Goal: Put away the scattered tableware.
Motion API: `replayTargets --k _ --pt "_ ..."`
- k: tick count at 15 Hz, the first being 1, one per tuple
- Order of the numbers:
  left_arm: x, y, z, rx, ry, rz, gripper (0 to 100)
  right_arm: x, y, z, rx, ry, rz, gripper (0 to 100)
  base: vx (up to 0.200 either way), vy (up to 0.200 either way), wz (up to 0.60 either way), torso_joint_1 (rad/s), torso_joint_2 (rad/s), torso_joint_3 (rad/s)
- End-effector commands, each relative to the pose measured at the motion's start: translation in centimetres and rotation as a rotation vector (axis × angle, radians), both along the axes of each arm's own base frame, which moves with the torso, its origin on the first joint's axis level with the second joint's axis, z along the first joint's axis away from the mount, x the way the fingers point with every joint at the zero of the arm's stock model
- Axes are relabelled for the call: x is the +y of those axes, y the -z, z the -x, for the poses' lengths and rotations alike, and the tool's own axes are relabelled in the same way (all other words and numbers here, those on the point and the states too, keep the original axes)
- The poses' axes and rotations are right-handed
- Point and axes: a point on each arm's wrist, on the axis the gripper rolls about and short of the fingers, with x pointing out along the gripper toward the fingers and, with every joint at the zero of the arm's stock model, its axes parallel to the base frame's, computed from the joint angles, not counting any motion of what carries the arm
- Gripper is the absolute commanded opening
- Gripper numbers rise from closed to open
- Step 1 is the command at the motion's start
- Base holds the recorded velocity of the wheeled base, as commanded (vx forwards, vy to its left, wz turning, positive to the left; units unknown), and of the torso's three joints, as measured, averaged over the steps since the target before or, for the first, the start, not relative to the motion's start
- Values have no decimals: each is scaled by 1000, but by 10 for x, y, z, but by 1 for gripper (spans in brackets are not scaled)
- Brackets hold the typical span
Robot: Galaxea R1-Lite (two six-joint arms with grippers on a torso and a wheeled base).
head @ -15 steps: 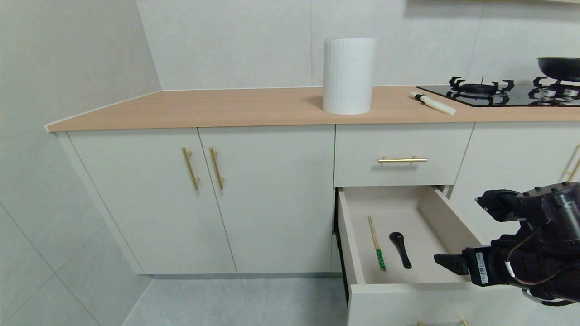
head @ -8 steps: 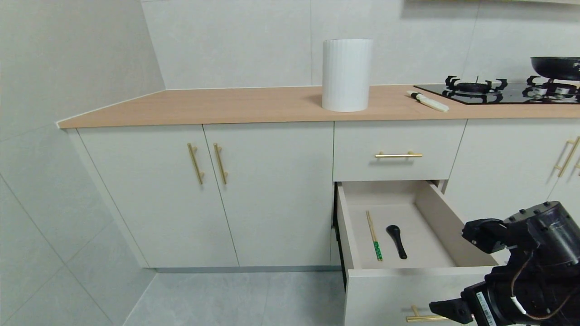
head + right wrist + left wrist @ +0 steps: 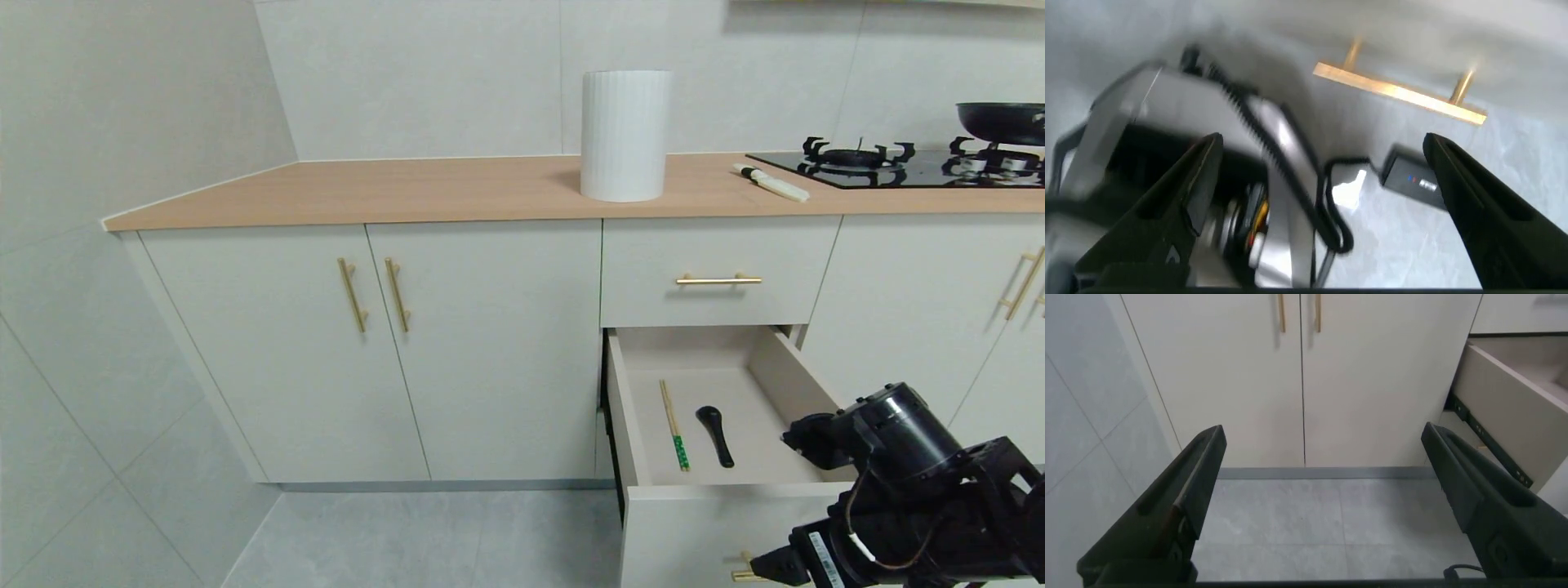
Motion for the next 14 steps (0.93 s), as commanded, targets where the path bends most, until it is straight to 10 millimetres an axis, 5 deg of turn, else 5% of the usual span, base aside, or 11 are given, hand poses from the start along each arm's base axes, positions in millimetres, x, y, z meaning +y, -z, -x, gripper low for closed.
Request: replayTargets --k 1,14 --pt "0 0 0 0 0 0 100 4 20 -11 39 52 39 100 0 0 0 0 0 0" --pt "0 0 0 0 0 0 100 5 23 -38 -149 212 76 100 0 0 0 0 0 0"
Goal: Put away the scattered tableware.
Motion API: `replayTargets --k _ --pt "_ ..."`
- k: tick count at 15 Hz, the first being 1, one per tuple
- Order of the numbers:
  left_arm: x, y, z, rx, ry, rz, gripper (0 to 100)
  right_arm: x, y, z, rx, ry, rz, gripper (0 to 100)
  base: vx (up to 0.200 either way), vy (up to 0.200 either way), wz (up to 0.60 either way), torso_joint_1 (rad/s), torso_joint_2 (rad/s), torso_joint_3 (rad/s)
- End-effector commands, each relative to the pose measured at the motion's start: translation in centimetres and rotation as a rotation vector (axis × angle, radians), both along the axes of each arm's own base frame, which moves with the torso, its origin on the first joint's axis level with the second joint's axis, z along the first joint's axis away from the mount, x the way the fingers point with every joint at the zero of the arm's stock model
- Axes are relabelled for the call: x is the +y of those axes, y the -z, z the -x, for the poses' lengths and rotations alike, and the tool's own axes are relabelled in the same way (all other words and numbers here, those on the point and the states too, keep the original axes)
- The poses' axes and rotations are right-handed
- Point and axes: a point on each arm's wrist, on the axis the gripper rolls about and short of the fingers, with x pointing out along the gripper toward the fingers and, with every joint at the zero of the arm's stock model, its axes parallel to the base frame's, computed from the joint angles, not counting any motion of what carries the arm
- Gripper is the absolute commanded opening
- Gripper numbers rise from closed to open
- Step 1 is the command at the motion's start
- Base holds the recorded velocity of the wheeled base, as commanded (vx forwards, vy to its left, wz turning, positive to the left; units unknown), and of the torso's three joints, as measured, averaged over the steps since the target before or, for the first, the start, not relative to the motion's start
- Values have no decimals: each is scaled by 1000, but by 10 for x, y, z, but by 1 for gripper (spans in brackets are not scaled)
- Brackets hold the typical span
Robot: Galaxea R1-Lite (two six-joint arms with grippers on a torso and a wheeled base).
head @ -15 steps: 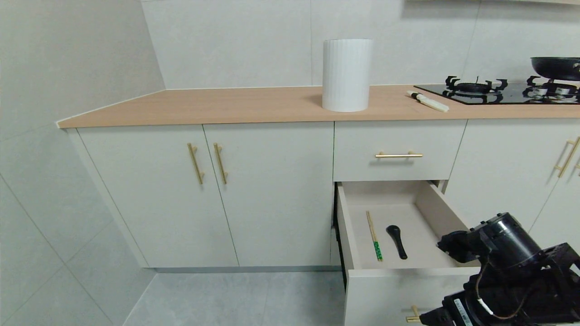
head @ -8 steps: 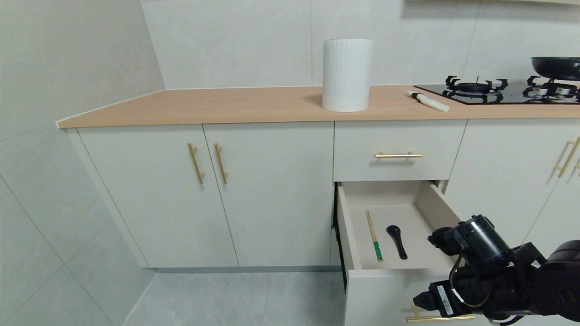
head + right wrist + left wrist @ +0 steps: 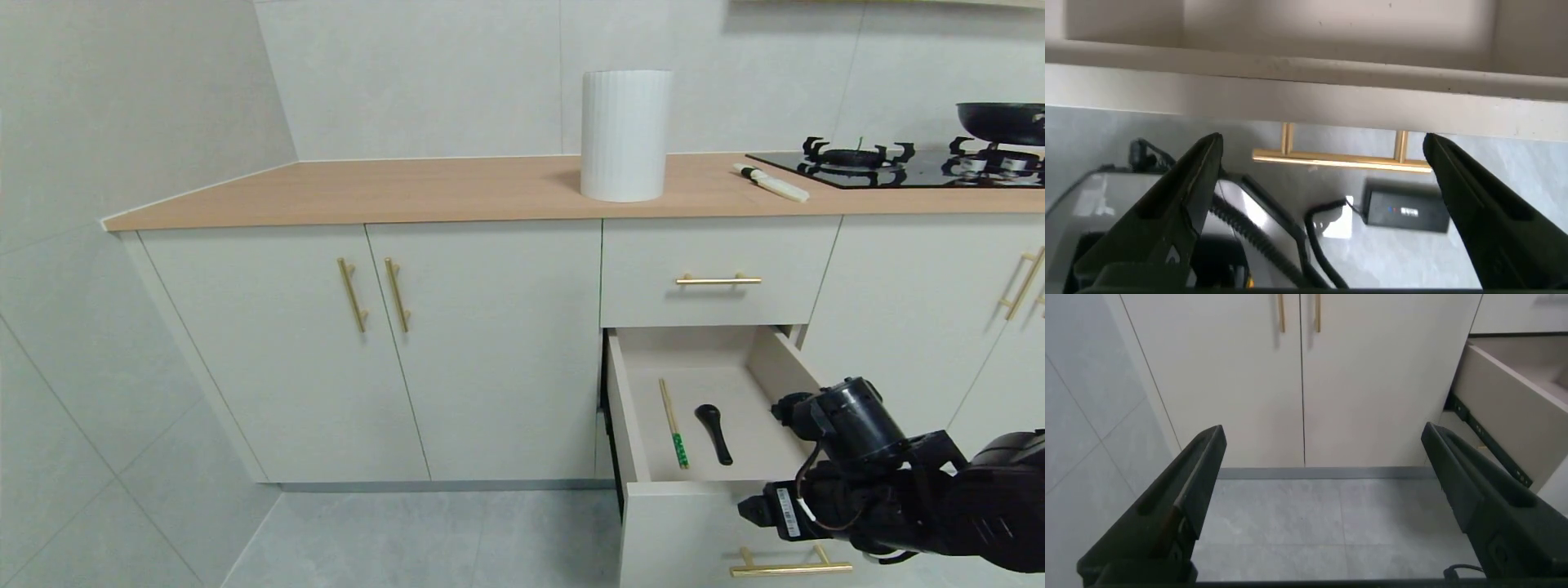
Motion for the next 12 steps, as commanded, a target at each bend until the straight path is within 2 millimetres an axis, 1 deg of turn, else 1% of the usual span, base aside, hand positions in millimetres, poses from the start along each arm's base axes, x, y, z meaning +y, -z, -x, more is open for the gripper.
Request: replayTargets --k 1,2,5,7,12 --pt "0 0 0 0 0 0 100 1 3 -2 7 0 5 100 0 0 0 0 0 0" --pt "0 0 0 0 0 0 100 1 4 -3 10 2 6 100 0 0 0 0 0 0" --pt "0 0 0 0 0 0 100 -1 4 -15 3 25 0 100 0 0 0 0 0 0" --pt "0 0 0 0 0 0 100 1 8 -22 6 32 4 100 0 0 0 0 0 0" --pt "0 0 0 0 0 0 100 5 6 -41 -23 40 -6 100 0 0 0 0 0 0"
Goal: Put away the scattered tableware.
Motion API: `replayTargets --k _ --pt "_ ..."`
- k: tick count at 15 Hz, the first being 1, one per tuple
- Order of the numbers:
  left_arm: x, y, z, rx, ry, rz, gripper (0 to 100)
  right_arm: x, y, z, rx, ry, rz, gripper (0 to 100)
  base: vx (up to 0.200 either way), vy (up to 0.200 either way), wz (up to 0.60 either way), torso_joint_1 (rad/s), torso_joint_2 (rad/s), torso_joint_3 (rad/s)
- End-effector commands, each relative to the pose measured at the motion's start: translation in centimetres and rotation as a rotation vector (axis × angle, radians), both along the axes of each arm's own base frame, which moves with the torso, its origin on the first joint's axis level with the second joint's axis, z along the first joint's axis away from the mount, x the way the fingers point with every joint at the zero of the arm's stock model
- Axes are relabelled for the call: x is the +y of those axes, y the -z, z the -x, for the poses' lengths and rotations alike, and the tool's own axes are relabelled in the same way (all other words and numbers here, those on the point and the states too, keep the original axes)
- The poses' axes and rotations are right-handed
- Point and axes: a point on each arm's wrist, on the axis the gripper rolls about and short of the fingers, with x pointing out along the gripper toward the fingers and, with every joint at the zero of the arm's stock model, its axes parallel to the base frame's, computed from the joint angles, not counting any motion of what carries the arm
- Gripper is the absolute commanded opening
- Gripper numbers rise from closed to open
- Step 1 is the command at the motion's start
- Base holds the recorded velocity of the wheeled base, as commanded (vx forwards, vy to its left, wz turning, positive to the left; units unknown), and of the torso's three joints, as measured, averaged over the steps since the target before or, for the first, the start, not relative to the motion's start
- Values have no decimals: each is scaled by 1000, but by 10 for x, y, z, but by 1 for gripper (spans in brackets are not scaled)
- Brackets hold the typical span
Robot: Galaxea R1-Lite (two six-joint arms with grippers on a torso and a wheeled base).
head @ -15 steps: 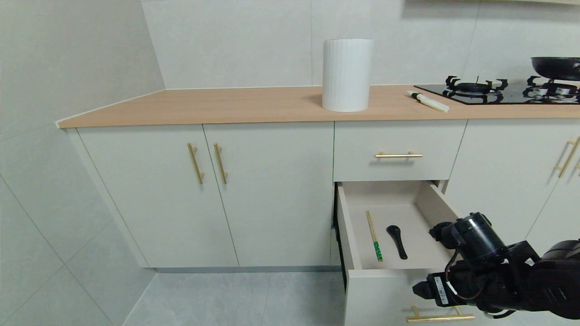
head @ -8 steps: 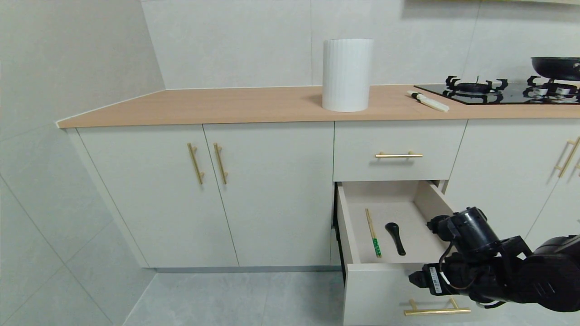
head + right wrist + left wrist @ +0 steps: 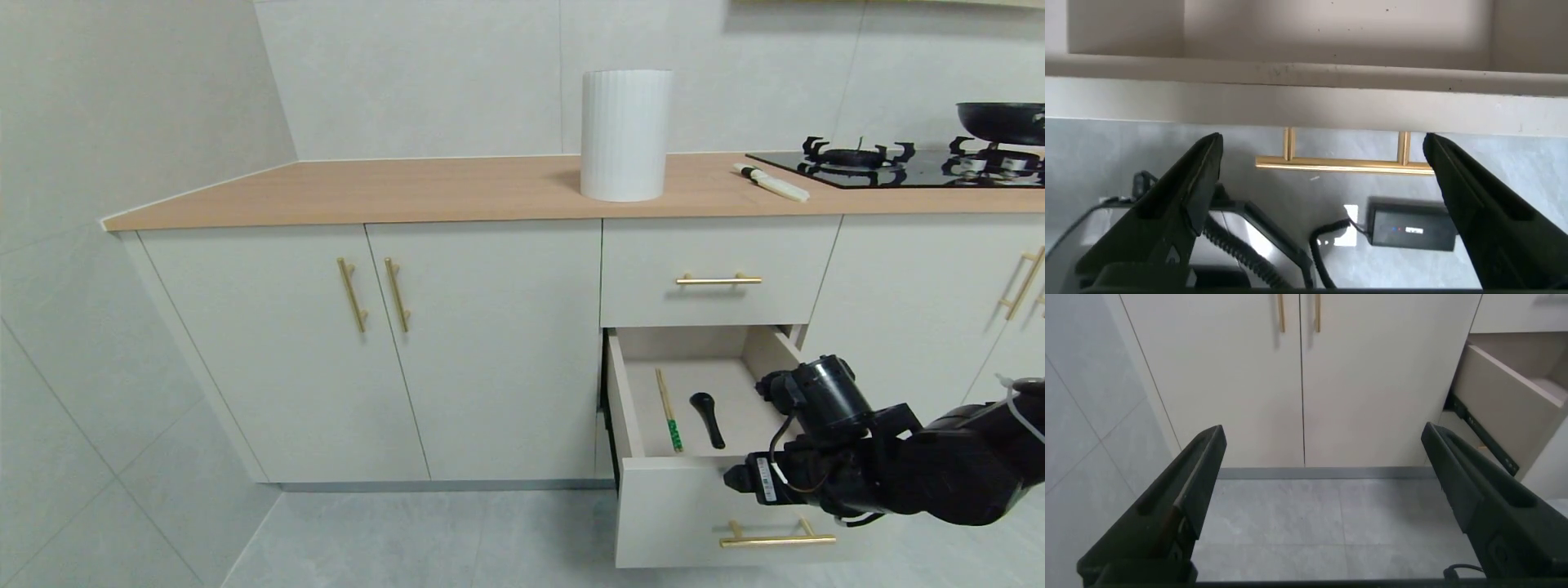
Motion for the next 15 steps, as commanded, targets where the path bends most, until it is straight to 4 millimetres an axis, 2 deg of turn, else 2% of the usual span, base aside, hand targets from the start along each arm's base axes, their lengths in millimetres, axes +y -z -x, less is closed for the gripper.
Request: replayTargets --k 1,11,15 --pt "0 0 0 0 0 0 100 2 4 -10 -1 8 0 100 0 0 0 0 0 0" --pt "0 0 0 0 0 0 100 1 10 -60 -49 49 -8 100 0 0 0 0 0 0" --pt "0 0 0 2 0 0 100 -2 12 -86 -82 58 -1 100 0 0 0 0 0 0"
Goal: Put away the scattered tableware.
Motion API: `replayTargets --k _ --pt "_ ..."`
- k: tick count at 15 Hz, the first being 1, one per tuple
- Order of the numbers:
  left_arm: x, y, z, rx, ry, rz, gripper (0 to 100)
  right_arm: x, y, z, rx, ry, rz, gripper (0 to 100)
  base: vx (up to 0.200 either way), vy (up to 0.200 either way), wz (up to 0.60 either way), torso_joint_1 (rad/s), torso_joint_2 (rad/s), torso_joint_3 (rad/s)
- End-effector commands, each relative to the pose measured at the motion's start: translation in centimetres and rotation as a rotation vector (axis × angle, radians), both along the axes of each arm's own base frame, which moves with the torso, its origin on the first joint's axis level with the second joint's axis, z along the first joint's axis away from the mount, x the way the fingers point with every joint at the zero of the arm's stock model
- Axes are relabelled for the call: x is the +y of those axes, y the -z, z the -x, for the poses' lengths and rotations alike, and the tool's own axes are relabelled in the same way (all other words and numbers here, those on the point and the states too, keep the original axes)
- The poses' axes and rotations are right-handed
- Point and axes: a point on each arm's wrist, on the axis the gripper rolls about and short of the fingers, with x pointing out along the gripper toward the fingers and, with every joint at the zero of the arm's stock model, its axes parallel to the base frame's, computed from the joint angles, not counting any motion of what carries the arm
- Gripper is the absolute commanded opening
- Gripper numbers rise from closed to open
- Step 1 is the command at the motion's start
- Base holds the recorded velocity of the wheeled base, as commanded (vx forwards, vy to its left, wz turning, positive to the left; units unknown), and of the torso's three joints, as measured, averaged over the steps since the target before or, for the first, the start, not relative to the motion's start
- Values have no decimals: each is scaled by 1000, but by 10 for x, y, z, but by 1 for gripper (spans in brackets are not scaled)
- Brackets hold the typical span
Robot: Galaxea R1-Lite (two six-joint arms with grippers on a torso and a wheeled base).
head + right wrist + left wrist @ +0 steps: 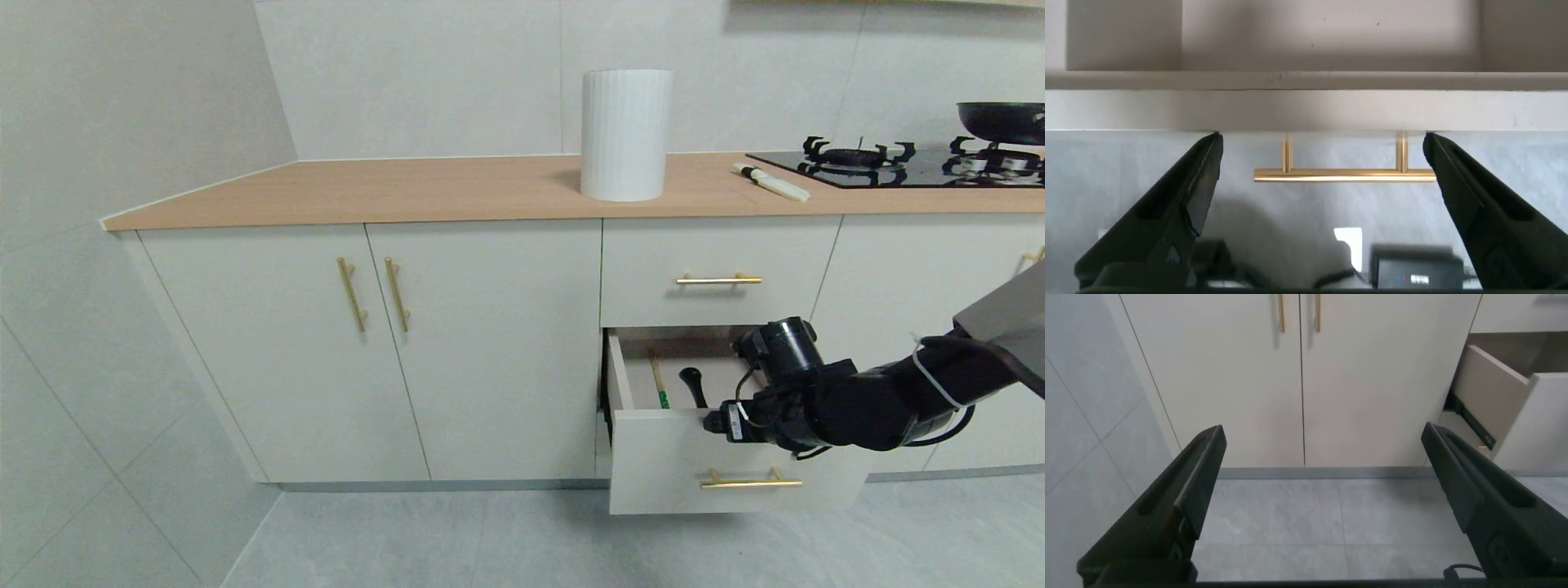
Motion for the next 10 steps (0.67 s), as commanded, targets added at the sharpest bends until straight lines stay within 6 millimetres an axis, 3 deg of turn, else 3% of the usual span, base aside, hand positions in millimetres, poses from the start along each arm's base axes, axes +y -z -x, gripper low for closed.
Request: replayTargets --k 1,7,10 --pt "0 0 0 2 0 0 100 -2 7 -17 -11 12 5 100 0 0 0 0 0 0" --pt "0 0 0 0 0 0 100 -5 16 -52 -48 33 4 100 0 0 0 0 0 0" --pt "0 0 0 0 0 0 100 -7 26 -81 -85 55 -7 100 0 0 0 0 0 0"
